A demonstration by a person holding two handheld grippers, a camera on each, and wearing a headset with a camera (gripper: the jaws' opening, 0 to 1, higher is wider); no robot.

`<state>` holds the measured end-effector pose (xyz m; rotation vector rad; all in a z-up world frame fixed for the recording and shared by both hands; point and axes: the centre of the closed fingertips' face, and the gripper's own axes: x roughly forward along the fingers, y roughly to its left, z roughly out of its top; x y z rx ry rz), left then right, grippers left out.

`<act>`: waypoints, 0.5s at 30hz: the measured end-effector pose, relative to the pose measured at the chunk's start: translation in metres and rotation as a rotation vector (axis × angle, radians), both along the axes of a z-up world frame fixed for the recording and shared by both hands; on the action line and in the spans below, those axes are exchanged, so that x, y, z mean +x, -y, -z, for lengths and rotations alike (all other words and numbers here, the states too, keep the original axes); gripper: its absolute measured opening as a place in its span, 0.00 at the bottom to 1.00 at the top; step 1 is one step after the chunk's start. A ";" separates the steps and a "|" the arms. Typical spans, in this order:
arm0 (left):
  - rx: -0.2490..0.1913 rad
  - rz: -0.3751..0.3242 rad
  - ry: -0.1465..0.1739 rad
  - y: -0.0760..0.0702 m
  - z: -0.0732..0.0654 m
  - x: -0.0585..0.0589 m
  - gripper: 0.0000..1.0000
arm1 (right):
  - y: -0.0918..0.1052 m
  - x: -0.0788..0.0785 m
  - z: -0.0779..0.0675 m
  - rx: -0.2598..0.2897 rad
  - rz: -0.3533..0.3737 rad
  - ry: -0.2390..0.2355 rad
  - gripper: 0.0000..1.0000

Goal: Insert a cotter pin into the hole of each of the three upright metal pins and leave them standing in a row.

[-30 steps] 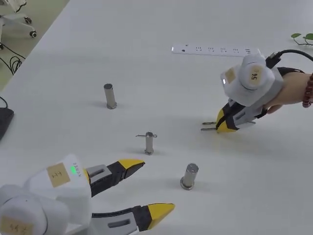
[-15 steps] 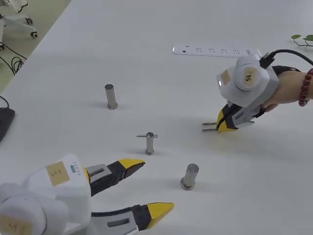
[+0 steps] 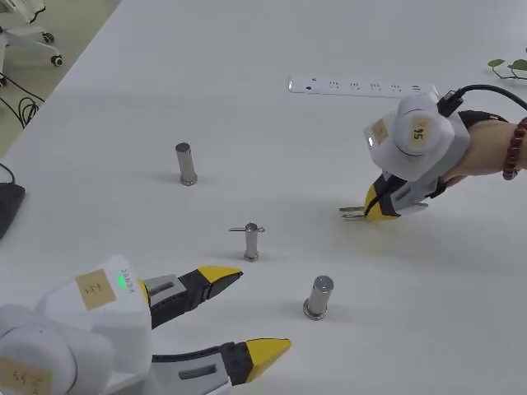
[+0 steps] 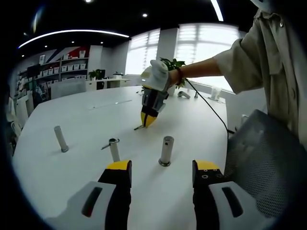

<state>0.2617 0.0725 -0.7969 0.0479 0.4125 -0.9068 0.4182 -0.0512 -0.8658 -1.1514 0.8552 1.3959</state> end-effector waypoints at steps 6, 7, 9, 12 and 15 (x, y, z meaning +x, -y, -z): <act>-0.011 -0.012 -0.004 0.000 -0.004 0.002 0.49 | -0.001 -0.005 -0.008 0.009 -0.016 0.034 0.03; -0.015 -0.016 -0.005 0.000 -0.005 0.003 0.49 | -0.002 -0.005 -0.009 0.012 -0.018 0.038 0.03; -0.025 -0.023 -0.012 0.000 -0.007 0.003 0.49 | -0.004 -0.006 -0.013 0.020 -0.021 0.052 0.03; -0.041 -0.038 -0.030 -0.001 -0.010 0.005 0.48 | -0.008 -0.010 -0.022 0.039 -0.038 0.083 0.03; -0.074 -0.052 -0.038 -0.001 -0.015 0.008 0.47 | -0.012 -0.015 -0.029 0.054 -0.054 0.102 0.03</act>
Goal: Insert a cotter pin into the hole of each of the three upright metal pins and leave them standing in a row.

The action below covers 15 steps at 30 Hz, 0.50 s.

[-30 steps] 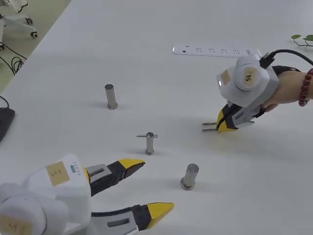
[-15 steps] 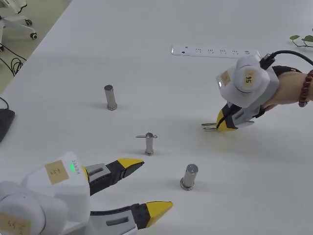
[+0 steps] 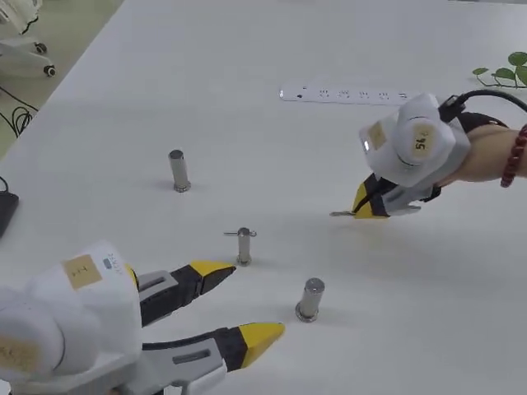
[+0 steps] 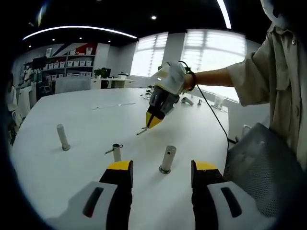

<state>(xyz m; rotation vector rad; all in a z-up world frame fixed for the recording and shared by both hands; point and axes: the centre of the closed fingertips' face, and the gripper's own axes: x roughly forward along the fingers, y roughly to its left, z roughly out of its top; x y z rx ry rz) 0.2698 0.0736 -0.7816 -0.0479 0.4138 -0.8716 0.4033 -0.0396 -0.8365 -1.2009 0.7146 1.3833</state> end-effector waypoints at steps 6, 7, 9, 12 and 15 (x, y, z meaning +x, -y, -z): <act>-0.065 -0.029 -0.029 0.000 -0.011 0.007 0.44 | -0.009 -0.004 -0.016 0.045 -0.029 0.047 0.03; -0.074 -0.034 -0.035 -0.001 -0.013 0.008 0.43 | -0.010 -0.006 -0.019 0.051 -0.033 0.057 0.03; -0.089 -0.044 -0.042 -0.002 -0.016 0.011 0.42 | -0.015 -0.013 -0.026 0.069 -0.044 0.071 0.03; -0.119 -0.057 -0.050 -0.002 -0.022 0.015 0.39 | -0.021 -0.023 -0.035 0.093 -0.064 0.095 0.03; -0.144 -0.068 -0.063 -0.002 -0.026 0.020 0.34 | -0.024 -0.026 -0.039 0.111 -0.075 0.109 0.03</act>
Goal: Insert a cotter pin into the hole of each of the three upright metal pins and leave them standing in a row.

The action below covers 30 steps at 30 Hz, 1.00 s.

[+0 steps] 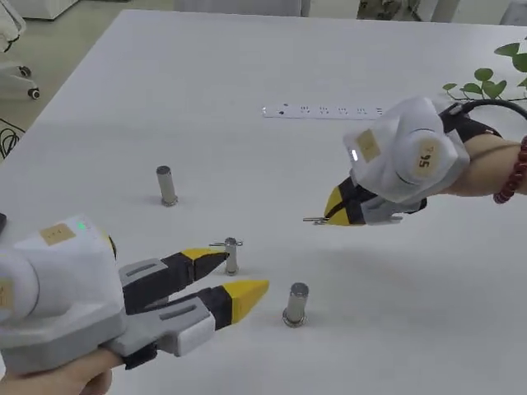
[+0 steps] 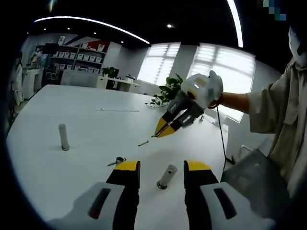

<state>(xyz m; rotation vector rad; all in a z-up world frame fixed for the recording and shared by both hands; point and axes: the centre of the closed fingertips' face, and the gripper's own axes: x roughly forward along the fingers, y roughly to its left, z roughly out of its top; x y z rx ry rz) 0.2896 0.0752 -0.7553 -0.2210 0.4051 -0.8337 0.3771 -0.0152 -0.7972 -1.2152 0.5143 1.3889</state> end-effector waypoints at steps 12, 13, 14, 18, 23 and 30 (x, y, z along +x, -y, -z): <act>-0.063 -0.009 -0.077 0.016 -0.005 0.007 0.29 | -0.021 -0.039 -0.027 0.054 -0.076 0.051 0.03; -0.061 -0.008 -0.079 0.017 -0.005 0.008 0.29 | -0.021 -0.040 -0.027 0.054 -0.079 0.052 0.03; -0.056 -0.012 -0.082 0.018 -0.004 0.008 0.28 | -0.023 -0.043 -0.027 0.054 -0.084 0.053 0.03; -0.065 -0.011 -0.090 0.021 -0.004 0.010 0.27 | -0.026 -0.051 -0.027 0.064 -0.099 0.054 0.03; -0.089 -0.015 -0.122 0.026 -0.002 0.011 0.24 | -0.029 -0.057 -0.027 0.071 -0.108 0.057 0.03; -0.119 -0.029 -0.163 0.029 0.002 0.012 0.19 | -0.032 -0.064 -0.026 0.082 -0.112 0.057 0.03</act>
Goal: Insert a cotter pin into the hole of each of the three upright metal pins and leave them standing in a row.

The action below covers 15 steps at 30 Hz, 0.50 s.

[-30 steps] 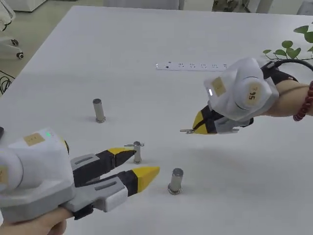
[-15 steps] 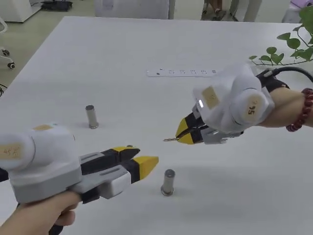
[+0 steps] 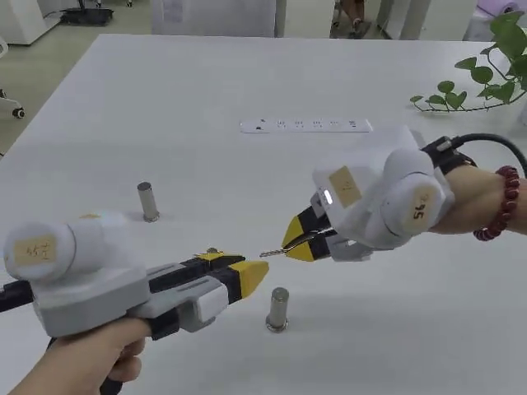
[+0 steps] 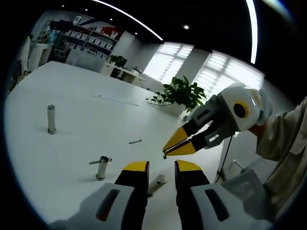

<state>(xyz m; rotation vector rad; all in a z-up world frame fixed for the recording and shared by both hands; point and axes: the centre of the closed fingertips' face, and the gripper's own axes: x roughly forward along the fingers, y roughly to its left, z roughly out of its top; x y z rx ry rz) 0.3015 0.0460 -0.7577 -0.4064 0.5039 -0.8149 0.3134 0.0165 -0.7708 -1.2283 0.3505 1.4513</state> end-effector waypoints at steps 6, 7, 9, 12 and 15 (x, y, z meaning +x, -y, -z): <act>-0.044 -0.003 -0.032 0.004 0.000 0.000 0.17 | -0.003 -0.006 0.001 0.004 -0.007 0.001 0.03; -0.049 -0.005 -0.036 0.005 -0.001 0.000 0.16 | -0.003 -0.007 0.000 0.006 -0.008 0.001 0.03; -0.057 -0.007 -0.043 0.006 -0.001 -0.001 0.14 | -0.004 -0.009 0.000 0.009 -0.009 0.001 0.03; -0.057 -0.008 -0.048 0.009 -0.001 -0.002 0.11 | -0.006 -0.011 -0.001 0.012 -0.013 0.003 0.03; -0.053 -0.006 -0.054 0.011 0.000 -0.004 0.08 | -0.008 -0.012 -0.003 0.018 -0.012 0.004 0.03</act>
